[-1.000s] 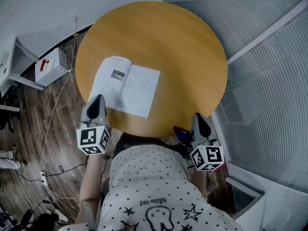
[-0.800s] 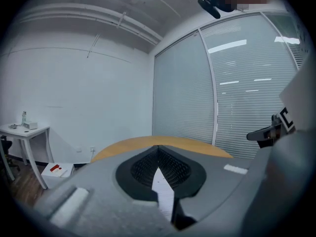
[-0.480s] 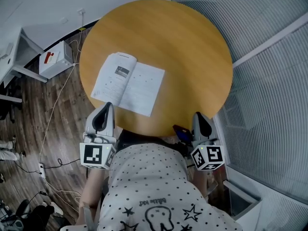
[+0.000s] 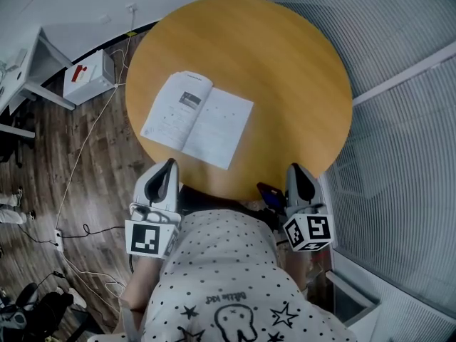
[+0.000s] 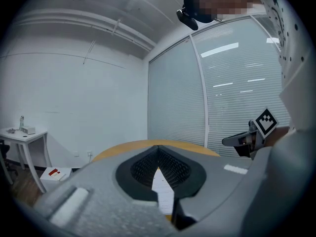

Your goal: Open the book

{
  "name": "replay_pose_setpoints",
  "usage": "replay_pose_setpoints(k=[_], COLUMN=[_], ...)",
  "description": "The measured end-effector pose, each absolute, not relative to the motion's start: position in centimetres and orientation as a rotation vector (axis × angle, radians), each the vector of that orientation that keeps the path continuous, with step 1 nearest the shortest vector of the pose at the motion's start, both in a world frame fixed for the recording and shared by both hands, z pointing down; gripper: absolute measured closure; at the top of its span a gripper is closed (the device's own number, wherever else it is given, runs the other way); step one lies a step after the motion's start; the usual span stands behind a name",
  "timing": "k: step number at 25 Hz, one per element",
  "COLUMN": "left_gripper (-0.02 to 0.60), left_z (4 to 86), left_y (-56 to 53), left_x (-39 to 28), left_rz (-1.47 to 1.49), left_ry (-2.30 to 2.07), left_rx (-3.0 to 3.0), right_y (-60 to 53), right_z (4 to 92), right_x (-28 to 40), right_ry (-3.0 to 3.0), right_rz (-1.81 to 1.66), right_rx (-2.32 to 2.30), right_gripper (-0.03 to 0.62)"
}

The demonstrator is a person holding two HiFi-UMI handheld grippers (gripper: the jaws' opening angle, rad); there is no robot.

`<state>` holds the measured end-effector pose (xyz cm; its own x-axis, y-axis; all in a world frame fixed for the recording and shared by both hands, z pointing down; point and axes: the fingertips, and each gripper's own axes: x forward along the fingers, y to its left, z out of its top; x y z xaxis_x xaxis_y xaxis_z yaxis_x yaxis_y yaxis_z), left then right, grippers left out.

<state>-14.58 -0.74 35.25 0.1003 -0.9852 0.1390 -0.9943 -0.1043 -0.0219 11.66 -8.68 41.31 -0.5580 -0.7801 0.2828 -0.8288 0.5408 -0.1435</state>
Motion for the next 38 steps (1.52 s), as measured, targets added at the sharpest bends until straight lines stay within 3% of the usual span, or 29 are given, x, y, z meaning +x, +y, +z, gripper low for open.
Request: replay_pose_setpoints(k=[38], left_gripper=[0.571], left_z=[36.0], left_y=[-1.2], left_x=[-16.2], left_rz=[0.215], left_ry=[-2.066], left_rx=[2.242], right_y=[-8.4], right_z=[42.5], right_x=[9.7], right_ry=[-2.582], right_rz=[0.348], right_rx=[1.282], right_gripper=[0.589])
